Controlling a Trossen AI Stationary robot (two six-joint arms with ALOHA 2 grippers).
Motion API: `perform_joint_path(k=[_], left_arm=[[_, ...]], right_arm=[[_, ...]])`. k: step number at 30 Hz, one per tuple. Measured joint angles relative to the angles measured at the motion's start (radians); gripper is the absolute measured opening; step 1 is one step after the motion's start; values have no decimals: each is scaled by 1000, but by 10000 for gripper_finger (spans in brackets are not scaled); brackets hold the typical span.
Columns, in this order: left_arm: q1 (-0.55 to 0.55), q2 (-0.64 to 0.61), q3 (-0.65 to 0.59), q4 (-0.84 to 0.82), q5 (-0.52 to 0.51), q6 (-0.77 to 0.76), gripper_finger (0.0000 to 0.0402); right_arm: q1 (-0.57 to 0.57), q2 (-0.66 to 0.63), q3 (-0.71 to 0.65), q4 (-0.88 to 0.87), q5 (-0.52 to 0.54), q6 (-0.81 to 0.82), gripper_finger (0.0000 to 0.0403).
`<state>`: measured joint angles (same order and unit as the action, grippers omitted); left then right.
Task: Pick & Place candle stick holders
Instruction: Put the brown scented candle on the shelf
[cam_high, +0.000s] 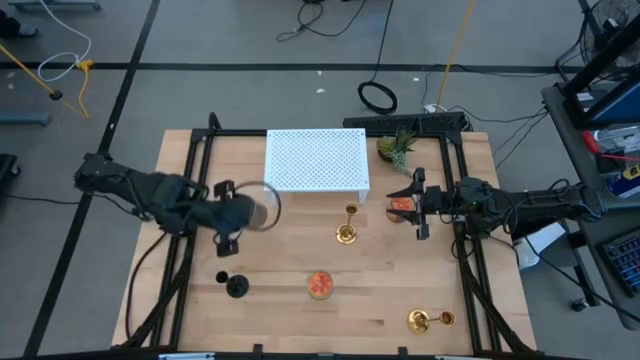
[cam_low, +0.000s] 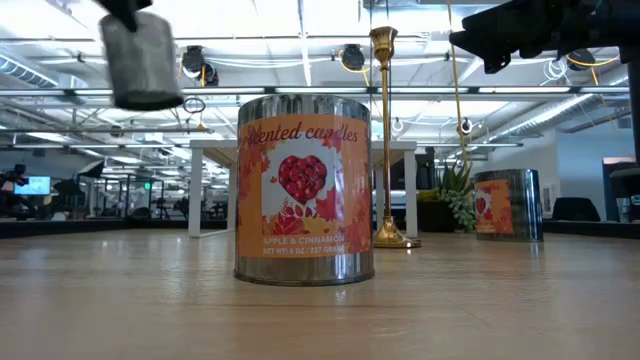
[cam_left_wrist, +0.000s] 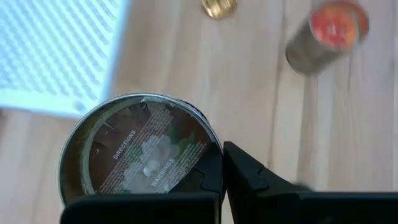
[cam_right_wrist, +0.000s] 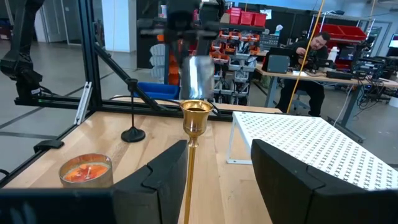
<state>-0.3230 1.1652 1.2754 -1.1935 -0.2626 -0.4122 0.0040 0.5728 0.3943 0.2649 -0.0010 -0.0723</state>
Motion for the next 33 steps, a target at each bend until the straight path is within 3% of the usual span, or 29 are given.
perform_joint_path(k=[4, 9, 17, 25, 33], left_arm=[[134, 0, 68, 15, 15, 128, 4], [331, 25, 139, 15, 120, 282, 4], [597, 185, 275, 15, 257, 496, 4], [766, 363, 402, 10, 300, 608, 4], [856, 456, 417, 14, 297, 612, 4]], right_arm=[[0, 0, 0, 0, 0, 0, 178], [0, 3, 0, 0, 0, 0, 178], [0, 43, 0, 0, 0, 0, 178], [0, 80, 0, 36, 0, 3, 178], [0, 84, 0, 38, 0, 8, 178]])
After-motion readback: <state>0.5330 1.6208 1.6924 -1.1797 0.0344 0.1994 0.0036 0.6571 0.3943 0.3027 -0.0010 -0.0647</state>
